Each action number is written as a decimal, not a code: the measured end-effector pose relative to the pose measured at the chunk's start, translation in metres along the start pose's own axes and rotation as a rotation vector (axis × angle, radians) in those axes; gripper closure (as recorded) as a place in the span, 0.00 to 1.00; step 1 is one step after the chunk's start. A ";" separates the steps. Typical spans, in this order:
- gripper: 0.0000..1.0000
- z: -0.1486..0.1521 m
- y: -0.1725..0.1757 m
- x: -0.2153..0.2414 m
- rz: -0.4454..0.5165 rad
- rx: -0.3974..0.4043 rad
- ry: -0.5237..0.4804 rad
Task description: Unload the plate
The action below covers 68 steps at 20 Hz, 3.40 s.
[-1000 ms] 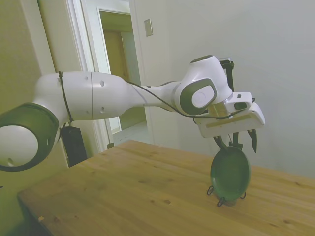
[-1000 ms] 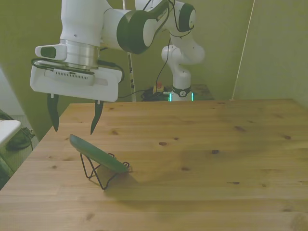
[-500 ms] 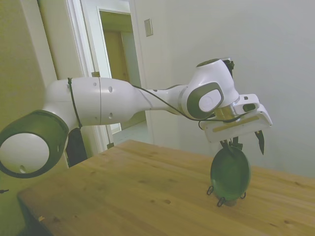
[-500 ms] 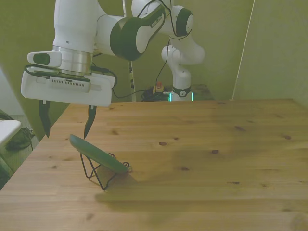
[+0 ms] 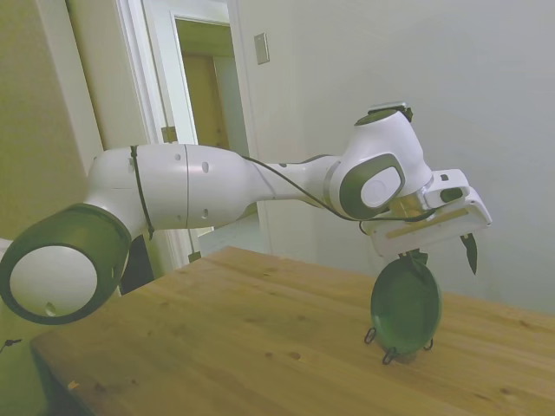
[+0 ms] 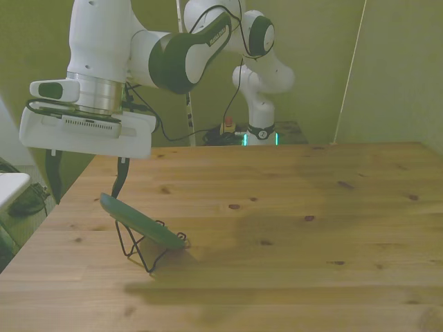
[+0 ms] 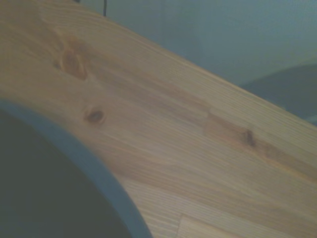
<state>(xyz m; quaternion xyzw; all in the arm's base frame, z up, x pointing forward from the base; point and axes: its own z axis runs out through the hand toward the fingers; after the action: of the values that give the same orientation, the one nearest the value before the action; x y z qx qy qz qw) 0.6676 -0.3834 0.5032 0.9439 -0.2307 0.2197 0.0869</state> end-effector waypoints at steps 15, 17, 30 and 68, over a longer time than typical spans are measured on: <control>1.00 0.016 -0.011 -0.009 0.009 0.050 0.016; 1.00 0.016 -0.013 -0.010 0.007 0.054 0.017; 1.00 -0.016 -0.028 -0.001 -0.003 0.084 0.068; 0.00 0.065 -0.151 -0.169 0.639 0.364 -0.646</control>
<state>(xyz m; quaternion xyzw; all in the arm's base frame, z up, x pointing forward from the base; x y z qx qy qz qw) 0.6287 -0.2011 0.3587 0.8457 -0.4817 -0.0320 -0.2275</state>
